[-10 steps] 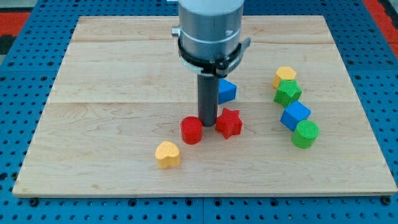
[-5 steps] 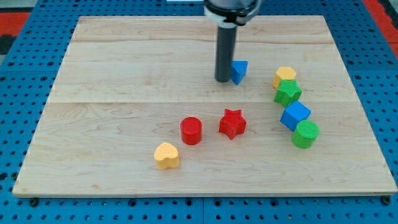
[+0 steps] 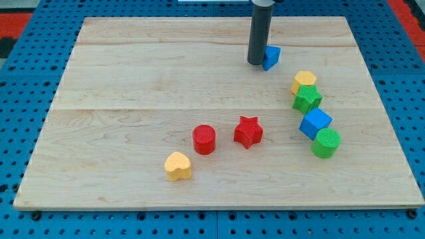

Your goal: Push the cube into the green star and red circle

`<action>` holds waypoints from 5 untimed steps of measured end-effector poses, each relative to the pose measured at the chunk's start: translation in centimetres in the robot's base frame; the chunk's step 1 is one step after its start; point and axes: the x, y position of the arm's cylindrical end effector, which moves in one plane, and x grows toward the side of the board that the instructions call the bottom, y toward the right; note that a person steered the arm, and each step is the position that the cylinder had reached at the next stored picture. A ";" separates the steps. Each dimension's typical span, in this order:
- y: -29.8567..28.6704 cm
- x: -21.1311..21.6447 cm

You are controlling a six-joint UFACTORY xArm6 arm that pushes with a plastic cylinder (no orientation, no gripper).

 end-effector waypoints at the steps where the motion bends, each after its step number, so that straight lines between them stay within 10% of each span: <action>1: 0.2 -2.7; 5: 6.0 2.1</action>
